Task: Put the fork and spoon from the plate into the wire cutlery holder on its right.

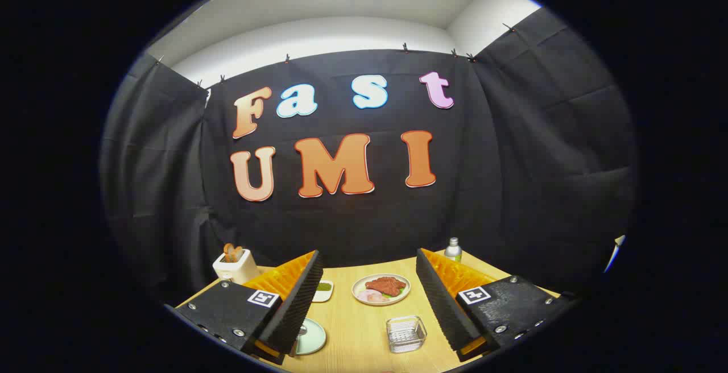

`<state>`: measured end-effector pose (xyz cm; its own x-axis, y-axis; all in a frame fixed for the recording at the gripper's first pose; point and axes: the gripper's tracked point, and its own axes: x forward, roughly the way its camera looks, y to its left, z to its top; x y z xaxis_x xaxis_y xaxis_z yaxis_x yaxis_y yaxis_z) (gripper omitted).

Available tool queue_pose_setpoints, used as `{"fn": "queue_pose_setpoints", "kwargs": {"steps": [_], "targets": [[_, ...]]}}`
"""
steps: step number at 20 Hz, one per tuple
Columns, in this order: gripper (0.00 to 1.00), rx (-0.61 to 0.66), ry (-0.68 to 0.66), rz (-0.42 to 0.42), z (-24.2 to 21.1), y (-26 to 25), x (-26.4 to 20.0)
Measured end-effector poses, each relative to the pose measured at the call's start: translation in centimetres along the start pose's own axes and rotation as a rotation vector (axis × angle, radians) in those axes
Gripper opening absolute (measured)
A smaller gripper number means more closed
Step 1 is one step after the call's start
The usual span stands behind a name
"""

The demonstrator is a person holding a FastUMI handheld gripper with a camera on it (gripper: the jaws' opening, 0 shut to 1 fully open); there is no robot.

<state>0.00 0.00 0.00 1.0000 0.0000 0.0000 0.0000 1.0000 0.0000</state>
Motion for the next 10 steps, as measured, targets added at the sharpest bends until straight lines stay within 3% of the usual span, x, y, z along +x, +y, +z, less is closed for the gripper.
{"fn": "queue_pose_setpoints", "kwargs": {"steps": [4,10], "targets": [[0.99,0.060,0.056,0.063,-0.2,1.9,0.4],[0.99,0.028,0.126,0.039,-2.1,-0.3,0.1]]}}
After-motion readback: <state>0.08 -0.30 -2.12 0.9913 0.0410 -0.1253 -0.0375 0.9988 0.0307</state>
